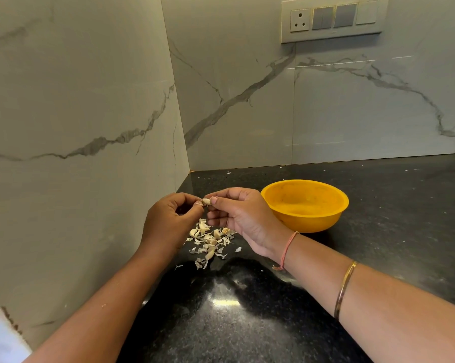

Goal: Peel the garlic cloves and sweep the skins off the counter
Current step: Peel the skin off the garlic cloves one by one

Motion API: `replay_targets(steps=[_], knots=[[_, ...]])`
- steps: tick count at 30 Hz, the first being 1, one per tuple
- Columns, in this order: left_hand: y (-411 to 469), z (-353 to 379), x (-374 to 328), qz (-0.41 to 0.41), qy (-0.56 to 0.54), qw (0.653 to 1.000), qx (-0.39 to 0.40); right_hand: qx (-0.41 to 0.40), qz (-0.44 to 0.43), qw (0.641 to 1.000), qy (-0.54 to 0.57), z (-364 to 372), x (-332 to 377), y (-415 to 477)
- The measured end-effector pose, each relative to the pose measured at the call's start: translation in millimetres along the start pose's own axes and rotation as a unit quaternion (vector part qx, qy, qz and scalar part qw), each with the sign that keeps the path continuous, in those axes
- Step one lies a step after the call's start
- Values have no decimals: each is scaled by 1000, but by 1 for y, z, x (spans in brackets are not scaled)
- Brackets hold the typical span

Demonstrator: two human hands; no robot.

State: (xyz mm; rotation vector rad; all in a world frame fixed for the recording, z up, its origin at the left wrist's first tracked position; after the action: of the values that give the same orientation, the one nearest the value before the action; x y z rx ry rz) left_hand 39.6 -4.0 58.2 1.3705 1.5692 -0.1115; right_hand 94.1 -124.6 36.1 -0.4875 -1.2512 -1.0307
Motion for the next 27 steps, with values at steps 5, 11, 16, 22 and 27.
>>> replay_targets(steps=[5,11,16,22,27], knots=[[0,-1,0,-1,10,1000,1,2,13,999,33,0,-1,1],[-1,-1,0,-10,14,1000,2,23,-3,1000,15,4,1,-1],[0,3,2,-8,16,1000,17,-8,-14,999,-43,-3,-1,2],[-1,0,3,-17,26,1000,6,-23,-1,999,-28,-5,-2,2],[1,-1,14,-61,31,998,-2,-29,9,1000,-3,-6,-2,3]])
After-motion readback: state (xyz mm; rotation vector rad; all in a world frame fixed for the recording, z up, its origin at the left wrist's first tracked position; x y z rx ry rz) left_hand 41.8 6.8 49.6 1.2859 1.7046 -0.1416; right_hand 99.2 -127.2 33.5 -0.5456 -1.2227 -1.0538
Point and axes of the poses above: each hand's wrist, its own y-axis towards the middle knuckle, its own z-axis out of the palm, x = y × z, the point moved 7 cm from there along y, towards the middle knuckle, and after that the axes turned 6 degrees about y, right-handed, at the moved point
